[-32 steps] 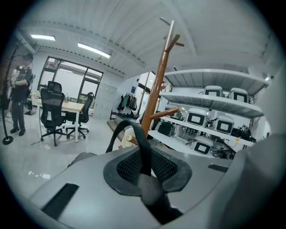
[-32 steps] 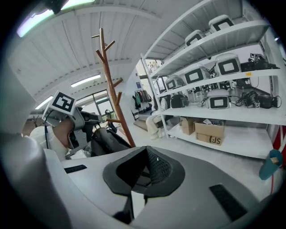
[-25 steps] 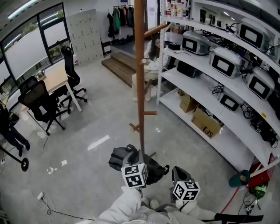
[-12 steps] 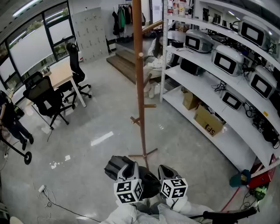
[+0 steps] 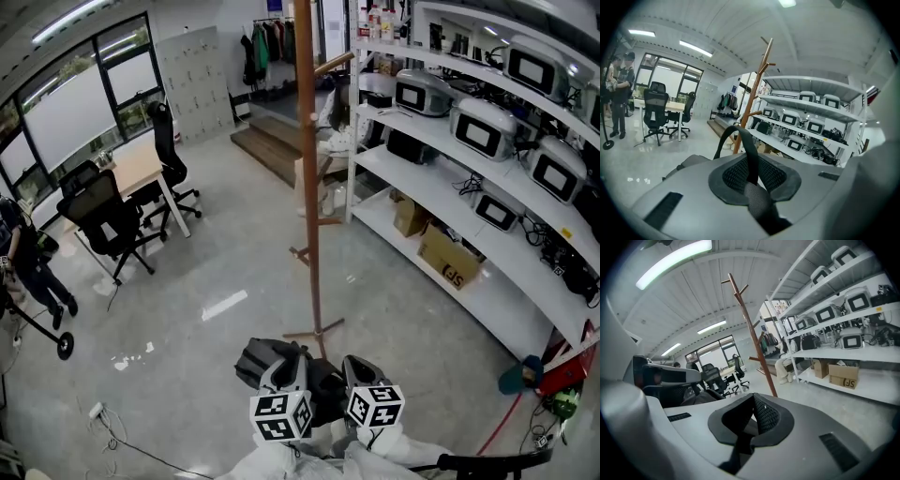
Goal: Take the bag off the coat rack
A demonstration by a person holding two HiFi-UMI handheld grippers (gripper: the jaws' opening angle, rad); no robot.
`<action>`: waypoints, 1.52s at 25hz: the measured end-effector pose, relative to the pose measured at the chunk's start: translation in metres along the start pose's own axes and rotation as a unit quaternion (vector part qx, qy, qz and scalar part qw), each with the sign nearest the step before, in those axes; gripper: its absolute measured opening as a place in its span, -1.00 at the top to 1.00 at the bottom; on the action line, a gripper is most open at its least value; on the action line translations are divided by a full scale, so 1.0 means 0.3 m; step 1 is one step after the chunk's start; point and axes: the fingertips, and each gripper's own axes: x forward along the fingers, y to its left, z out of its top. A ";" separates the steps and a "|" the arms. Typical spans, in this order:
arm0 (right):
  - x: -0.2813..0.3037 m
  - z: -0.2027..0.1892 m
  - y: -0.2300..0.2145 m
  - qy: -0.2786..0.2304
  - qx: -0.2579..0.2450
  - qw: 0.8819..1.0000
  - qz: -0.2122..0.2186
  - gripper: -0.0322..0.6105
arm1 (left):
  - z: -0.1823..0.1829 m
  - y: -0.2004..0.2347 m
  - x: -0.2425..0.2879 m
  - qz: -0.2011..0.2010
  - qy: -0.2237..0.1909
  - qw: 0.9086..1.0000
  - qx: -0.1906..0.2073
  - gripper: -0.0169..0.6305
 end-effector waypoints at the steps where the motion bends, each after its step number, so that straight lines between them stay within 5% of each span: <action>1: -0.013 -0.007 0.007 -0.001 0.003 1.000 -0.005 0.86 | 0.005 -0.003 -0.011 -0.006 -0.001 1.000 0.002 0.80; 23: -0.175 -0.039 0.167 -0.028 -0.038 0.999 -0.027 0.87 | -0.035 -0.004 -0.185 -0.049 -0.002 0.999 0.007 0.80; 38: -0.194 0.038 0.239 -0.044 -0.054 0.998 -0.004 0.86 | -0.032 -0.017 -0.216 -0.029 -0.016 0.999 -0.001 0.80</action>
